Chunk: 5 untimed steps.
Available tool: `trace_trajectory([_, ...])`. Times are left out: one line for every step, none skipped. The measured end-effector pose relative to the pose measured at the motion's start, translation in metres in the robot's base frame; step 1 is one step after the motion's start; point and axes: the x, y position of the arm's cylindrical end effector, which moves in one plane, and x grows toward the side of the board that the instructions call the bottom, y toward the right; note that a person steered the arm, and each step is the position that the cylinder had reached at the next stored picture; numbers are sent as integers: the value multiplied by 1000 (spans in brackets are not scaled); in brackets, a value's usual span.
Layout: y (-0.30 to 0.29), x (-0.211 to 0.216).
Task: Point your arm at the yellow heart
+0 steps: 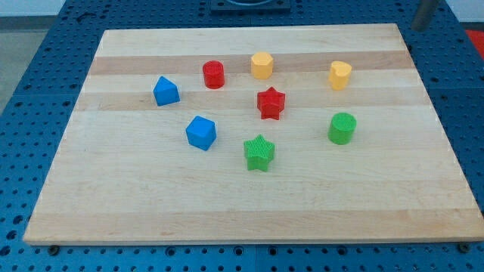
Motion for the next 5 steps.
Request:
trace_trajectory([-2, 0])
trace_trajectory([-60, 2])
trace_trajectory([-118, 26])
trace_trajectory([-121, 77])
trace_trajectory([-119, 116])
